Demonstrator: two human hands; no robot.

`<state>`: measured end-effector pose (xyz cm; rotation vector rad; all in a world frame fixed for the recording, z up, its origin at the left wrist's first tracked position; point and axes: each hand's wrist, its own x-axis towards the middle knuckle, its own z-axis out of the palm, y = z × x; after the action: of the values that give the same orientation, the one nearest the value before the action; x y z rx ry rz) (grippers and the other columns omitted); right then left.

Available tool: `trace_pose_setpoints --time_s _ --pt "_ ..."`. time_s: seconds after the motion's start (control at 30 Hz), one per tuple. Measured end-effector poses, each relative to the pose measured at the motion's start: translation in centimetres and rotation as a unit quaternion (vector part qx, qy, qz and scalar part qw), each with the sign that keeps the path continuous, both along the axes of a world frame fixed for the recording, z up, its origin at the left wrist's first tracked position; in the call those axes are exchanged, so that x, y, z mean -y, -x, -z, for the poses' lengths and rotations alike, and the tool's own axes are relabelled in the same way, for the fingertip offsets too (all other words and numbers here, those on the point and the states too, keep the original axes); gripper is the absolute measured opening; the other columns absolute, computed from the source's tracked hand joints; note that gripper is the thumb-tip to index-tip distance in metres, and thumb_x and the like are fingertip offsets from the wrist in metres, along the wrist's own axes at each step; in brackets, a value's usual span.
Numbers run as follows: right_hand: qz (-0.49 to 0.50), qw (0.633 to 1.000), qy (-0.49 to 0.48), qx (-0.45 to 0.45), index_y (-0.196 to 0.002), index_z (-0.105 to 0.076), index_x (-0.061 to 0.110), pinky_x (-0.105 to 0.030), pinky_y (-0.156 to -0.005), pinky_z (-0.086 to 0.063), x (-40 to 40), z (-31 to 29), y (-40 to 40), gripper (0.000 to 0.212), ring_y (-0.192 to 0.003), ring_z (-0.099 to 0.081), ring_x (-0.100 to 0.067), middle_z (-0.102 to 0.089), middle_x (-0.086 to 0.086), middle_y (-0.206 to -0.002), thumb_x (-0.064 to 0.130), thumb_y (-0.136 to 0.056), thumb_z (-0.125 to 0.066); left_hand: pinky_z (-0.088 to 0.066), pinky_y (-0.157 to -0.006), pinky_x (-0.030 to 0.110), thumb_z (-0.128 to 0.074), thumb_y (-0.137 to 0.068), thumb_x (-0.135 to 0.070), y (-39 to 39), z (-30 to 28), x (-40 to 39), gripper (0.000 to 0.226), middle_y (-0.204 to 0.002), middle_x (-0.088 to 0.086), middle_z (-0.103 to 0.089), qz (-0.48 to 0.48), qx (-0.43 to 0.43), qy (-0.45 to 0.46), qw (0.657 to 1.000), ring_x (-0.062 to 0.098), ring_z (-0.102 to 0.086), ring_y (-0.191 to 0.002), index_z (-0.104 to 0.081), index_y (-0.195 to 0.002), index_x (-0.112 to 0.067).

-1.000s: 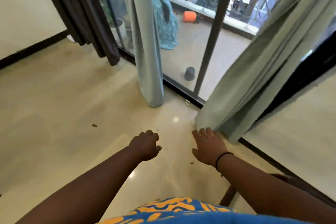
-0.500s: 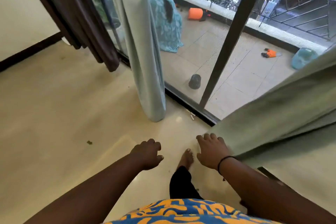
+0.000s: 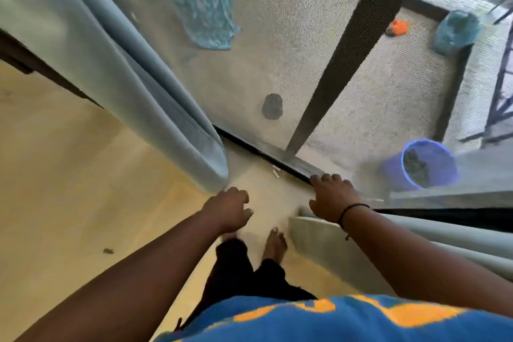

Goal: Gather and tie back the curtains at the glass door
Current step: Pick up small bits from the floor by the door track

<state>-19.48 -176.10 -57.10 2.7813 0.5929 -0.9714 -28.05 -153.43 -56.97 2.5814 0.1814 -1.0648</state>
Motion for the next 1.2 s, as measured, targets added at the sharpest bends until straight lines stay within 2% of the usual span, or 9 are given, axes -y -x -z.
trace_pose_setpoints --time_s 0.23,0.37,0.57,0.67,0.8,1.03,1.2 --pt "0.076 0.997 0.01 -0.028 -0.128 -0.044 0.02 -0.042 -0.098 -0.037 -0.4 4.7 -2.4 0.045 -0.122 -0.043 -0.03 -0.049 -0.009 -0.13 0.036 -0.087 -0.051 -0.042 -0.09 0.037 -0.045 -0.093 -0.042 -5.7 7.5 -1.6 0.041 -0.129 0.007 -0.048 0.115 -0.063 -0.014 0.991 0.028 -0.05 -0.115 -0.049 -0.127 -0.019" --pt "0.141 0.989 0.012 -0.051 -0.133 -0.04 0.02 -0.041 -0.098 -0.038 -1.2 9.9 -3.7 0.051 -0.125 -0.042 -0.029 -0.046 -0.008 -0.136 0.037 -0.086 -0.052 -0.041 -0.092 0.041 -0.045 -0.093 -0.044 -8.8 12.7 -2.8 0.045 -0.129 0.009 -0.048 0.188 -0.068 -0.038 0.979 0.03 -0.05 -0.116 -0.047 -0.129 -0.018" --pt "0.195 0.974 -0.005 -0.118 -0.133 -0.041 0.02 -0.043 -0.097 -0.043 -3.2 20.0 -3.5 0.052 -0.123 -0.043 -0.03 -0.048 -0.01 -0.134 0.041 -0.087 -0.051 -0.043 -0.094 0.042 -0.047 -0.092 -0.043 -12.5 21.6 -4.6 0.046 -0.131 0.01 -0.048 0.176 -0.064 -0.058 0.981 0.031 -0.05 -0.116 -0.047 -0.13 -0.018" --pt "0.187 0.972 0.003 -0.144 -0.133 -0.043 0.019 -0.044 -0.097 -0.045 -3.8 25.3 -3.2 0.051 -0.124 -0.044 -0.03 -0.047 -0.01 -0.135 0.041 -0.088 -0.051 -0.042 -0.095 0.041 -0.047 -0.091 -0.042 -13.1 27.3 -4.8 0.047 -0.132 0.011 -0.047 0.178 -0.081 -0.071 0.978 0.031 -0.05 -0.118 -0.046 -0.131 -0.017" --pt "0.193 0.972 0.011 -0.136 -0.129 -0.047 0.016 -0.042 -0.09 -0.05 -4.0 31.0 -3.4 0.043 -0.114 -0.052 -0.029 -0.051 -0.009 -0.129 0.034 -0.09 -0.047 -0.044 -0.096 0.042 -0.048 -0.091 -0.038 -12.9 33.3 -4.0 0.046 -0.131 0.013 -0.049 0.134 -0.099 -0.049 0.985 0.032 -0.051 -0.115 -0.047 -0.129 -0.013" --pt "0.209 0.971 -0.007 -0.112 -0.121 -0.053 0.018 -0.032 -0.077 -0.048 -4.4 38.7 -4.8 0.033 -0.104 -0.057 -0.027 -0.058 -0.007 -0.12 0.018 -0.089 -0.043 -0.044 -0.094 0.041 -0.047 -0.092 -0.037 -12.1 40.5 -3.3 0.043 -0.13 0.011 -0.049 0.136 -0.09 -0.036 0.986 0.031 -0.051 -0.115 -0.048 -0.128 -0.014" --pt "0.223 0.968 -0.034 -0.11 -0.122 -0.055 0.021 -0.031 -0.081 -0.047 -4.9 43.1 -6.4 0.036 -0.106 -0.057 -0.024 -0.061 -0.003 -0.119 0.017 -0.087 -0.045 -0.041 -0.09 0.039 -0.047 -0.092 -0.031 -13.8 44.6 -3.3 0.041 -0.129 0.01 -0.049 0.147 -0.064 -0.055 0.986 0.031 -0.05 -0.115 -0.046 -0.13 -0.015"
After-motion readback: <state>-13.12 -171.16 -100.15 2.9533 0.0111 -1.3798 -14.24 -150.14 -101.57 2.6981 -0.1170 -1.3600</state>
